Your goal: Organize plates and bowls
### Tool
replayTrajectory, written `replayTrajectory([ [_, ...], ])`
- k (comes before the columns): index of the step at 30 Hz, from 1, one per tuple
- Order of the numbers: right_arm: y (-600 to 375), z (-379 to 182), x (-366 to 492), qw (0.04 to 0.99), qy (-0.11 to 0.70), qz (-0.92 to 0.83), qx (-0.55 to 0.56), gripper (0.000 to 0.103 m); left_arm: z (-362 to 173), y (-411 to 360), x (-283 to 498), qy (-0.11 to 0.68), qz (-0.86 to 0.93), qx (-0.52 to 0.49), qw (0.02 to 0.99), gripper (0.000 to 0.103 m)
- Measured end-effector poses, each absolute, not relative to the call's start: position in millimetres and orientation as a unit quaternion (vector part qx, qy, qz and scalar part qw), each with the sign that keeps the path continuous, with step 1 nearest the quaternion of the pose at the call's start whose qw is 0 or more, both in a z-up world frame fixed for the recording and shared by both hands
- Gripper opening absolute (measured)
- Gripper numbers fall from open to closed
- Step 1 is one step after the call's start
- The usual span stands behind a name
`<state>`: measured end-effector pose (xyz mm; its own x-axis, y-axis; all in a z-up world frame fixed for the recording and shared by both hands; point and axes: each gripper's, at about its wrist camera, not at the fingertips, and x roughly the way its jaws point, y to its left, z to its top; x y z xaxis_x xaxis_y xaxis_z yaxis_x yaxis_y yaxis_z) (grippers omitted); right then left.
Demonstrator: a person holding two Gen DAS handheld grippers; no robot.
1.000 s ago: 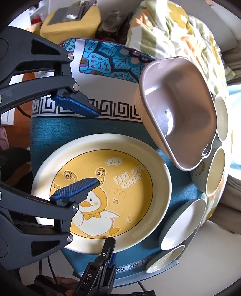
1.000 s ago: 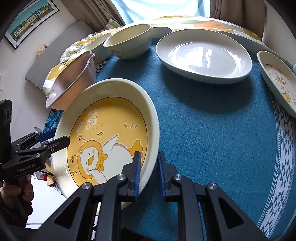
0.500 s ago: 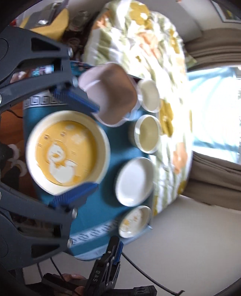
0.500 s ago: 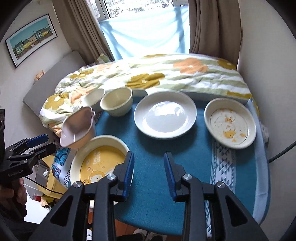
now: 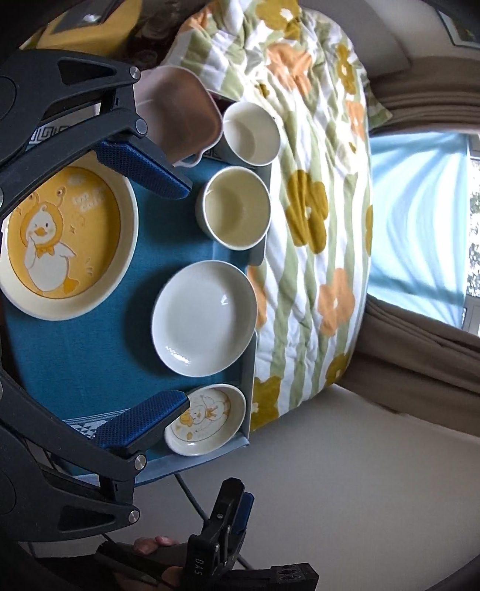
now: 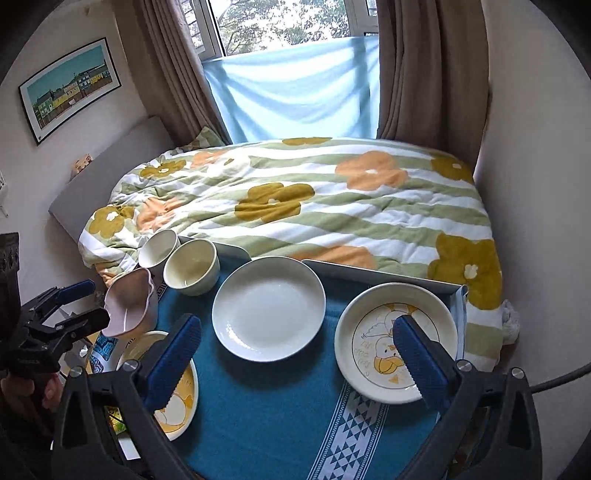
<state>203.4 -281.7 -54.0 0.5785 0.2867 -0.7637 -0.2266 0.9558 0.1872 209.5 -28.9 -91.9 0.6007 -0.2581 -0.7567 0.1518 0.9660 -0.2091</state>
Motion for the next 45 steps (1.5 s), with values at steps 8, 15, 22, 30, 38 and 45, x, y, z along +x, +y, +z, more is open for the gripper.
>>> replayTrajectory([
  [8, -310.4, -117.3, 295.5, 0.841, 0.503, 0.198, -0.008, 0.103, -149.1, -56.9, 259.5, 0.482, -0.048, -0.123, 0.866, 0.103],
  [15, -286.9, -183.2, 344.2, 0.786, 0.549, 0.282, -0.027, 0.097, -211.0, -49.2, 287.5, 0.524, -0.014, -0.186, 0.831, 0.1],
  [22, -267.6, -224.6, 357.0, 0.748, 0.577, 0.328, -0.033, 0.062, -251.9, -50.8, 298.3, 0.552, -0.01, -0.206, 0.808, 0.075],
  [30, -260.5, -233.3, 360.1, 0.744, 0.57, 0.346, -0.043, 0.059, -261.2, -53.7, 301.6, 0.556, -0.005, -0.206, 0.806, 0.07],
  [38, -255.6, -237.9, 358.7, 0.734, 0.57, 0.364, -0.053, 0.027, -267.2, -55.5, 304.5, 0.564, -0.009, -0.203, 0.8, 0.047],
  [45, -260.5, -240.3, 362.8, 0.736, 0.572, 0.357, -0.048, 0.015, -271.3, -50.8, 303.3, 0.568, 0.001, -0.194, 0.8, 0.023],
])
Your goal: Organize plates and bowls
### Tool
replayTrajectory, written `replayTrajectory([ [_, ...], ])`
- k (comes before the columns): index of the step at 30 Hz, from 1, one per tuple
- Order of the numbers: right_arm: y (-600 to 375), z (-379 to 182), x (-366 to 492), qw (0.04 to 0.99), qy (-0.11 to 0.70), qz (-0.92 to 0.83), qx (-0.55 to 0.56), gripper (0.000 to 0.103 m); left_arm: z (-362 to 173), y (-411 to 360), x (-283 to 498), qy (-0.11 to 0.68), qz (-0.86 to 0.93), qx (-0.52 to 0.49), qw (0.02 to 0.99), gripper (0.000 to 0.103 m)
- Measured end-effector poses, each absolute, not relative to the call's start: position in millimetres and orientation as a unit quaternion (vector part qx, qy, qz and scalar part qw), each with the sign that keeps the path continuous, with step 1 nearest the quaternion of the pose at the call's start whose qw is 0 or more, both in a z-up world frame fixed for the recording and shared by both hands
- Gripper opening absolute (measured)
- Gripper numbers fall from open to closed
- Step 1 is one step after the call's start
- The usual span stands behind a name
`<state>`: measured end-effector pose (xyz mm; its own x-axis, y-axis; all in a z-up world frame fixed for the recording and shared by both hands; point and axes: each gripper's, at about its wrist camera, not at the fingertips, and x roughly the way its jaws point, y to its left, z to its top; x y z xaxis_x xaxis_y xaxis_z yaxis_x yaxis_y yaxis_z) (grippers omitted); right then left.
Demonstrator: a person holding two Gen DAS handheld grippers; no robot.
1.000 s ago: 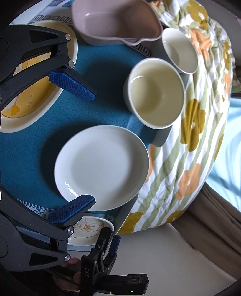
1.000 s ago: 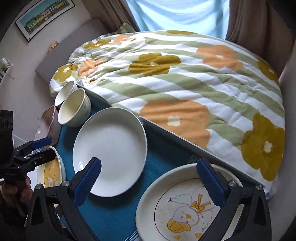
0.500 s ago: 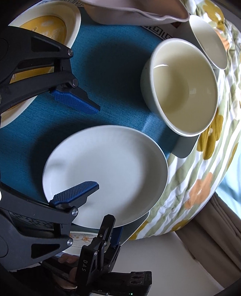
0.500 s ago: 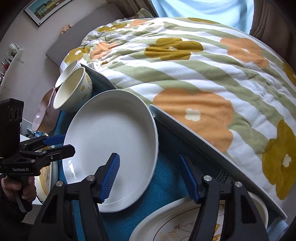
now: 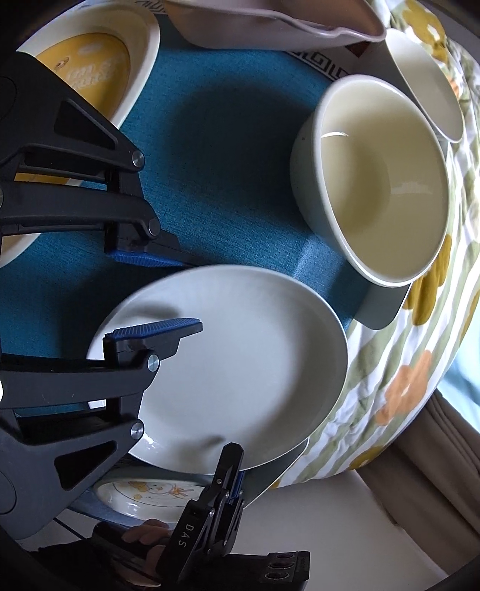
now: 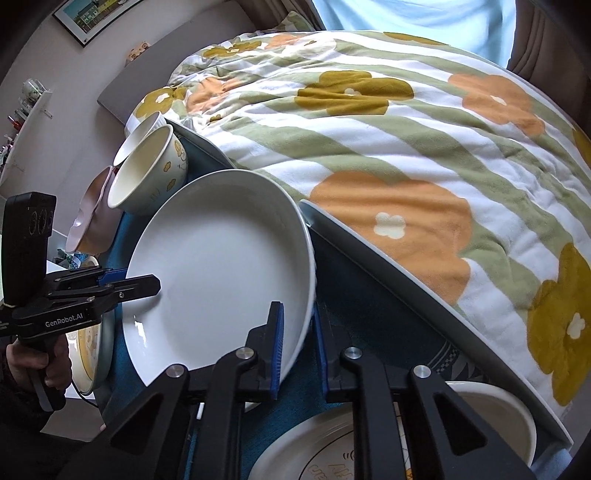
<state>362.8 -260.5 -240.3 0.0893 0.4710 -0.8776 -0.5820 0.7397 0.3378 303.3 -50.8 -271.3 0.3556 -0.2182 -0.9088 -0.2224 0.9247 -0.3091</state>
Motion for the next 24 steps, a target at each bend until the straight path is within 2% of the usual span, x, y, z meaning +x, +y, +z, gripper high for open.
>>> replayTrajectory([
  [14, -258.9, -228.7, 353.9, 0.747, 0.56, 0.354, -0.052, 0.015, -251.5, -56.5, 295.2, 0.551, 0.01, -0.167, 0.817, 0.023],
  [24, -249.5, -193.7, 330.3, 0.76, 0.547, 0.348, -0.049, 0.015, -214.3, -50.8, 272.3, 0.532, -0.003, -0.153, 0.833, 0.023],
])
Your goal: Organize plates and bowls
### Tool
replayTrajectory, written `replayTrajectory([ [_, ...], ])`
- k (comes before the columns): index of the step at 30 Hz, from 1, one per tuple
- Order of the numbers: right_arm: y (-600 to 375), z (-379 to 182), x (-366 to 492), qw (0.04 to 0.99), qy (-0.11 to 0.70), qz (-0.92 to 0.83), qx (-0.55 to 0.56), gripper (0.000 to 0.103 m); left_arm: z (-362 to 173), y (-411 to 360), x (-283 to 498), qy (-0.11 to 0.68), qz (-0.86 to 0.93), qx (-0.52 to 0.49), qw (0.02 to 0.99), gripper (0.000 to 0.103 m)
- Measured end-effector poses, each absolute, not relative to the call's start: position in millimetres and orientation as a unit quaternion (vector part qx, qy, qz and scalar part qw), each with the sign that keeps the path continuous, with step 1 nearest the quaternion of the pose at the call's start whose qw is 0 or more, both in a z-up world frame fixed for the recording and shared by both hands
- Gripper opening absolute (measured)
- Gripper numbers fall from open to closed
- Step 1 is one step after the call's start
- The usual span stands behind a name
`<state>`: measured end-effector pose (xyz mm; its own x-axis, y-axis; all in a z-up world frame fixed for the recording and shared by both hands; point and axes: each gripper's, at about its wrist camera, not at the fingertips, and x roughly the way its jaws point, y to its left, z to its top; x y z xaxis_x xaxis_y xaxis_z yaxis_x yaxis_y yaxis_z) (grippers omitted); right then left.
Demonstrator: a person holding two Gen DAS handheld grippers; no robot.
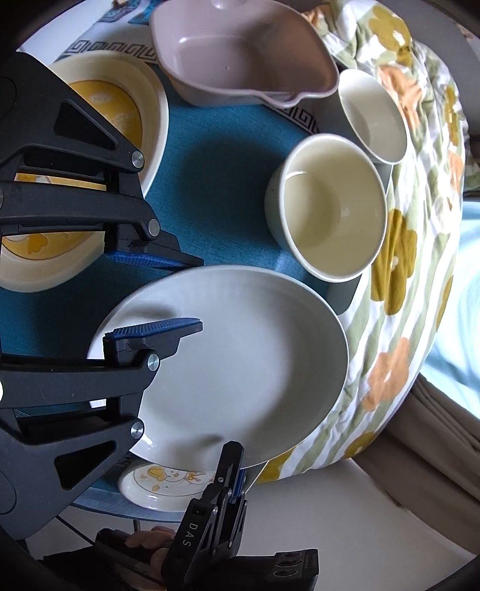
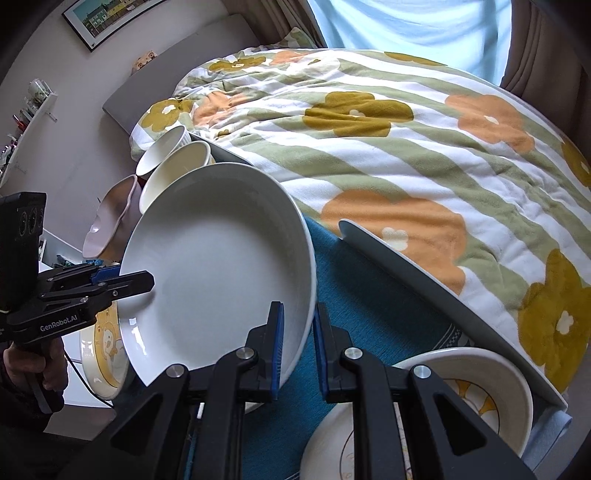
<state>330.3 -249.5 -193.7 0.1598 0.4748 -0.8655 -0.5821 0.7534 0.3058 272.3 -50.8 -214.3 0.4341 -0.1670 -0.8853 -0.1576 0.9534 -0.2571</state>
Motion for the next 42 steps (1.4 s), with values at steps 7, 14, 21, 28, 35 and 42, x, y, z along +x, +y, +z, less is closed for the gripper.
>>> replayTrajectory([
  [7, -227.5, -162.5, 282.2, 0.773, 0.539, 0.33, -0.045, 0.015, -191.4, -24.2, 231.9, 0.533, -0.03, -0.138, 0.834, 0.023],
  [14, -194.9, -153.1, 219.0, 0.782, 0.549, 0.296, -0.015, 0.015, -184.1, 18.1, 190.5, 0.546, -0.065, -0.116, 0.827, 0.023],
  [21, -154.6, -172.9, 162.3, 0.779, 0.573, 0.255, 0.031, 0.015, -198.3, 61.4, 159.2, 0.566, -0.095, -0.087, 0.814, 0.023],
  [28, -131.9, -193.6, 127.5, 0.777, 0.588, 0.213, 0.068, 0.014, -218.3, 82.0, 151.3, 0.584, -0.124, -0.068, 0.8, 0.023],
  [35, -124.3, -197.4, 119.2, 0.782, 0.589, 0.188, 0.081, 0.014, -235.0, 84.9, 153.3, 0.598, -0.128, -0.058, 0.789, 0.023],
  [42, -118.1, -197.9, 121.0, 0.786, 0.587, 0.186, 0.062, 0.014, -246.6, 80.6, 160.5, 0.605, -0.114, -0.048, 0.787, 0.023],
])
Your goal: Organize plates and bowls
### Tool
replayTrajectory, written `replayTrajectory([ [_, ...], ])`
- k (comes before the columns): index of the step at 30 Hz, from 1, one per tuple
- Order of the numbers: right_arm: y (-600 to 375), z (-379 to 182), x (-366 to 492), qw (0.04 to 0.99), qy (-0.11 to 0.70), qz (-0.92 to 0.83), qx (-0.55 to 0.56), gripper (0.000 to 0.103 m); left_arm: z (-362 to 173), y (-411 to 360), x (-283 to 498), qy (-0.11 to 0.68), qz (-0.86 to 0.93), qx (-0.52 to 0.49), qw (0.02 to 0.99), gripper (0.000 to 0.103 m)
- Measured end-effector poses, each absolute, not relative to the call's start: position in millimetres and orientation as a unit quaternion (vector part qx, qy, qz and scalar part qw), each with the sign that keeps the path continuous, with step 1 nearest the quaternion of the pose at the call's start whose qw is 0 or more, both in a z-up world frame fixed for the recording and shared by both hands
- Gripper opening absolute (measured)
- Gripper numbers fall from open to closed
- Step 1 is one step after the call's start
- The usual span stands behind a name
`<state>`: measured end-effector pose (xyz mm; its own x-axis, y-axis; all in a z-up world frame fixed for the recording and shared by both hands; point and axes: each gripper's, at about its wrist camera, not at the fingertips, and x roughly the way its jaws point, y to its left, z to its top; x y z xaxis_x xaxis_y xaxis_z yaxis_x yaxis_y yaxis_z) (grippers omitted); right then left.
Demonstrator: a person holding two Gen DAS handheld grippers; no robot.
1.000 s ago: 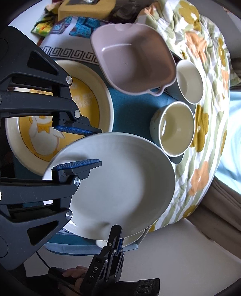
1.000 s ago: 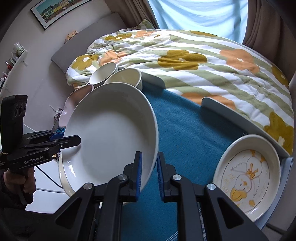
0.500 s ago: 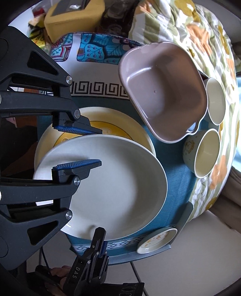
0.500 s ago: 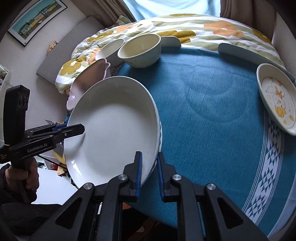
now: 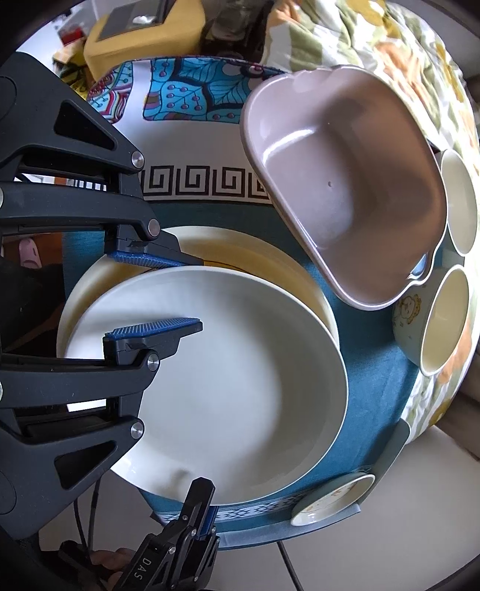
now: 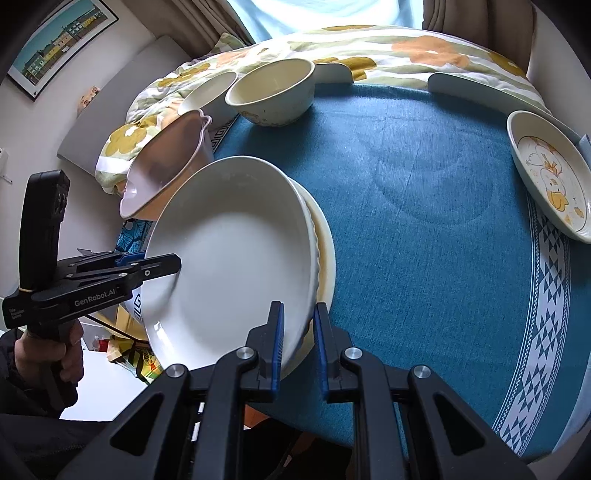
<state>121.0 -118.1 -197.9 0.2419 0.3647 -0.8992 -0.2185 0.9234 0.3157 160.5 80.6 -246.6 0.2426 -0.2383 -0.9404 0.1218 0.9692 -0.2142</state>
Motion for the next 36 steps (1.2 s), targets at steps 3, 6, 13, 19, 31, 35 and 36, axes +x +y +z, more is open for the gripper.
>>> replayTrajectory([
  [3, -120.6, -200.5, 121.2, 0.783, 0.59, 0.184, 0.07, 0.014, -248.5, 76.8, 160.8, 0.605, -0.11, -0.038, 0.787, 0.023],
  [6, -119.2, -202.6, 121.7, 0.782, 0.592, 0.183, 0.069, 0.014, -250.9, 72.2, 158.7, 0.606, -0.104, -0.026, 0.788, 0.023],
  [13, -117.7, -201.6, 123.6, 0.782, 0.593, 0.181, 0.063, 0.014, -256.0, 57.2, 162.2, 0.604, -0.09, 0.012, 0.792, 0.023],
  [19, -115.0, -201.8, 122.3, 0.784, 0.592, 0.182, 0.033, 0.014, -255.2, 36.9, 160.9, 0.589, -0.074, 0.07, 0.802, 0.023],
  [31, -103.7, -200.7, 126.2, 0.784, 0.589, 0.195, -0.018, 0.014, -249.9, 27.7, 156.6, 0.566, -0.043, 0.13, 0.813, 0.023],
  [35, -103.7, -200.7, 126.9, 0.783, 0.589, 0.199, -0.021, 0.014, -248.4, 28.1, 152.8, 0.563, -0.036, 0.143, 0.813, 0.023],
  [36, -103.6, -200.6, 127.2, 0.783, 0.589, 0.199, -0.021, 0.014, -247.9, 28.2, 152.4, 0.563, -0.035, 0.144, 0.813, 0.023],
])
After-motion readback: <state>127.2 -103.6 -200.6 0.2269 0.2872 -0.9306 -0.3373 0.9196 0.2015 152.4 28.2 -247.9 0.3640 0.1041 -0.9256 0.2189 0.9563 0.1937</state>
